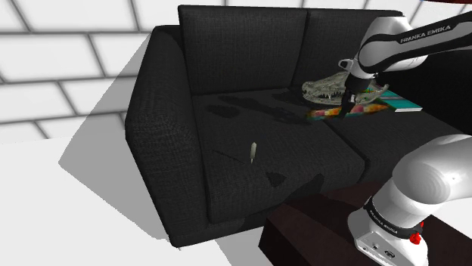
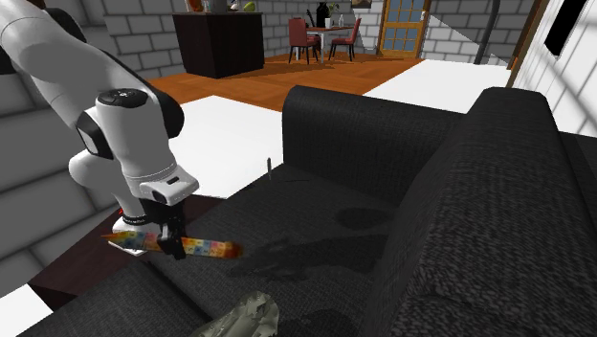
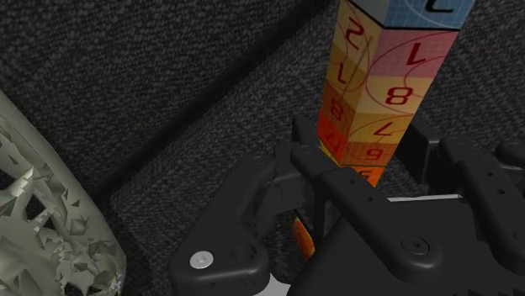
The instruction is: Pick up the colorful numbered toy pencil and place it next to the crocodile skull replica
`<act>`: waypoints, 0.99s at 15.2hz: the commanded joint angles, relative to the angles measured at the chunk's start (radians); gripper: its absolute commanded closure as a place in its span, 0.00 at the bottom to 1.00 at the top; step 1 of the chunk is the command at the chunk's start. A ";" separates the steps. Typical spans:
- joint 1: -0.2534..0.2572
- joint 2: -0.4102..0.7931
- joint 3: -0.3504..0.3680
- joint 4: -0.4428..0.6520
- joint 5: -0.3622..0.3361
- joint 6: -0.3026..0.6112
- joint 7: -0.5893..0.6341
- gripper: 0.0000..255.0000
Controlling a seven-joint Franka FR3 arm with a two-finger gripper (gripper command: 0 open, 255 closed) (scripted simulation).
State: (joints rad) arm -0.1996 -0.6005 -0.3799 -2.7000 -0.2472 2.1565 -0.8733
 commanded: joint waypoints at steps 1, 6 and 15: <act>-0.001 0.012 -0.007 -0.018 -0.004 0.031 -0.001 1.00; -0.001 0.058 -0.025 -0.058 -0.013 0.117 -0.002 1.00; 0.001 0.084 -0.033 -0.075 -0.015 0.159 -0.003 1.00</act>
State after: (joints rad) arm -0.1989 -0.5169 -0.4132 -2.7748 -0.2627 2.3151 -0.8764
